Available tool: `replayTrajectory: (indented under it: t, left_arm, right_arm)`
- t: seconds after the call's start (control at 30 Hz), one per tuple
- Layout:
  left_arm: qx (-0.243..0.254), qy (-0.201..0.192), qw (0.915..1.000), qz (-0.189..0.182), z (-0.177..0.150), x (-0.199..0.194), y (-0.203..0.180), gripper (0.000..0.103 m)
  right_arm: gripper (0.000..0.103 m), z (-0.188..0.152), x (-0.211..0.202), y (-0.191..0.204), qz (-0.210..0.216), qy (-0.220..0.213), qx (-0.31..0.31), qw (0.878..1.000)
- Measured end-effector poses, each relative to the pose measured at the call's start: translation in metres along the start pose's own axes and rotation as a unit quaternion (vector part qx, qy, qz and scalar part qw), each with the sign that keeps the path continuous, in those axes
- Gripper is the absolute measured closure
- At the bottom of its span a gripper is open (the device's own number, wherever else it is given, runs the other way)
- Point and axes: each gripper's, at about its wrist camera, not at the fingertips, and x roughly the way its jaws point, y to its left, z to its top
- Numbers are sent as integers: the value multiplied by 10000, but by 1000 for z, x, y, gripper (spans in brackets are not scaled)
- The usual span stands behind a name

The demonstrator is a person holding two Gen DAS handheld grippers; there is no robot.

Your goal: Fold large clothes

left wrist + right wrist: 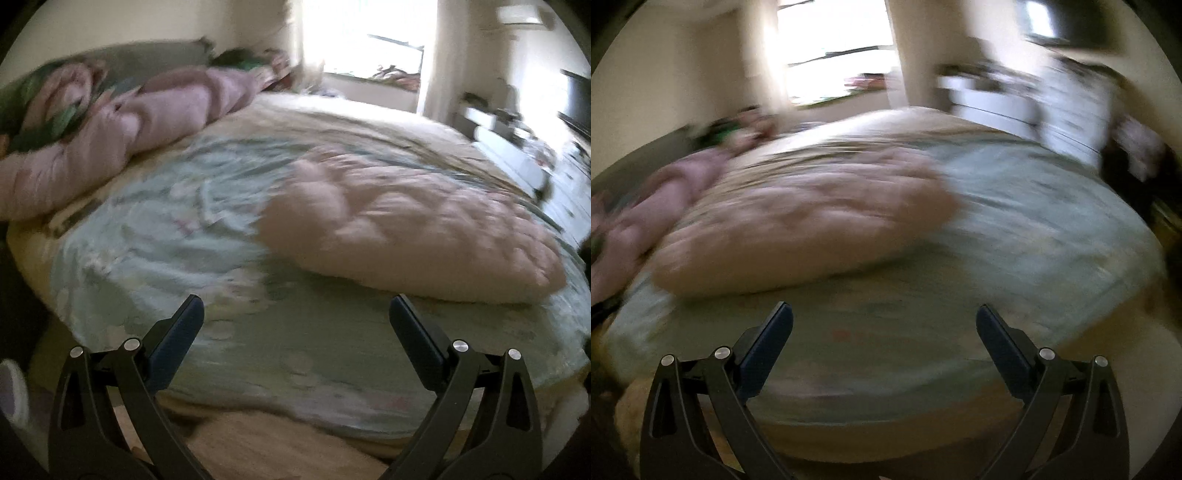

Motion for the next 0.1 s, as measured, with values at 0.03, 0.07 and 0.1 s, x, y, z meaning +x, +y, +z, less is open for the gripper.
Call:
replayTrajectory:
  t: [0.03,0.07,0.1]
  left_arm:
    - [-106,41,9998,156,4,10,17,9]
    - [-197,99,9992,327,8,19,34,9]
    - [-303,165,9982,494,12,29,51,9]
  right_arm:
    - [4,-2,5,-24,-324,62,251,9991]
    - [4,-5,10,-51,-681,114,529,9962]
    - [4,-9,14,-88,-1189,146,857,9891]
